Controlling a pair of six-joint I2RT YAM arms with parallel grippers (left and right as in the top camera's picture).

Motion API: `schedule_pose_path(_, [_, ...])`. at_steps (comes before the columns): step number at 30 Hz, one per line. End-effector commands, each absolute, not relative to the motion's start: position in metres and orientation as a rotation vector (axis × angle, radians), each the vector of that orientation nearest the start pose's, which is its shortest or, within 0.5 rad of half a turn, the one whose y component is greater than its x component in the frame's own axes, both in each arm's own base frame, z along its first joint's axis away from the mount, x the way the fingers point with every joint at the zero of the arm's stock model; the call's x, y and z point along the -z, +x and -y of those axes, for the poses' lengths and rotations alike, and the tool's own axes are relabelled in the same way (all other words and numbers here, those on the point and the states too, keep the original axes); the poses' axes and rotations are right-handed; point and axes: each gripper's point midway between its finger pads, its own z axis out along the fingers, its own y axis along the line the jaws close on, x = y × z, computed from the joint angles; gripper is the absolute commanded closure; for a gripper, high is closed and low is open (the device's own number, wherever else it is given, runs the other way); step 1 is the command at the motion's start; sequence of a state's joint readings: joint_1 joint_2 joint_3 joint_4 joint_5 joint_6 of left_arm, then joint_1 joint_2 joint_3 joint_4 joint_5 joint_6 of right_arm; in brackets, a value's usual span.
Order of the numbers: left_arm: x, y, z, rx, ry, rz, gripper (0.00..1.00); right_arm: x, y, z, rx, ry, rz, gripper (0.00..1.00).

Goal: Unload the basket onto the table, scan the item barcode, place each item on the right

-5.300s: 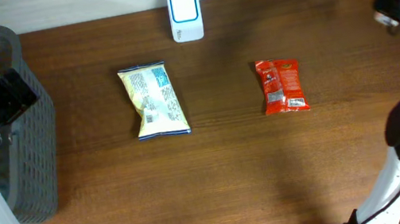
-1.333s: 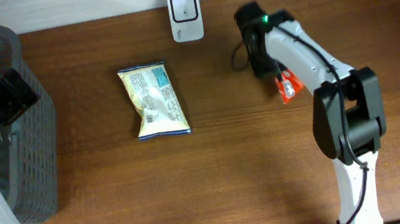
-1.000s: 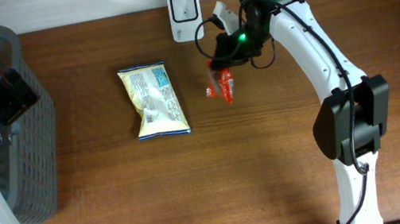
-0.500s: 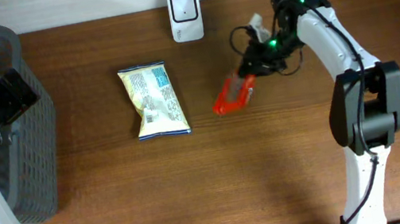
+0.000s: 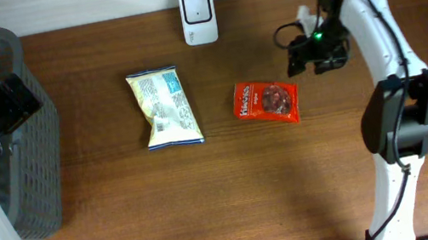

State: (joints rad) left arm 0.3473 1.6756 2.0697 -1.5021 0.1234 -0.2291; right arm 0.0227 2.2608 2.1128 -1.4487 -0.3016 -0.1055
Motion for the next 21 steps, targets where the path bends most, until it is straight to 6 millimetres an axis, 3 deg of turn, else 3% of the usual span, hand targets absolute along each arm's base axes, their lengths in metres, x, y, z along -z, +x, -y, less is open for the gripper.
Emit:
schedule_pose_path(1, [-0.308,0.345,-0.102,0.144,-0.734,-2.563,0.01,-0.092,0.417,-0.087,-0.267,-0.762,-3.073,0.3])
schedule_pose_path(3, [-0.308,0.345,-0.102,0.144,-0.734,-2.563,0.01,-0.067,0.408,-0.088,0.019,-1.007,-3.068,0.2])
schedule_pose_path(5, [-0.308,0.345,-0.102,0.143,-0.733,-2.564,0.01,-0.049,0.409,-0.102,0.108,-1.305,-2.94,0.19])
schedule_pose_path(8, [-0.308,0.345,-0.102,0.144,-0.734,-2.563,0.01,-0.042,0.417,-0.117,0.139,-1.473,-2.806,0.19])
schedule_pose_path(11, [-0.308,0.345,-0.102,0.144,-0.733,-2.563,0.01,-0.039,0.428,-0.121,0.135,-1.491,-2.743,0.21])
schedule_pose_path(18, [-0.308,0.345,-0.102,0.143,-0.733,-2.563,0.01,-0.009,0.401,-0.117,0.072,-1.536,-2.809,0.23])
schedule_pose_path(21, [-0.308,0.345,-0.102,0.144,-0.733,-2.563,0.01,-0.005,0.408,-0.119,0.084,-1.486,-2.797,0.62])
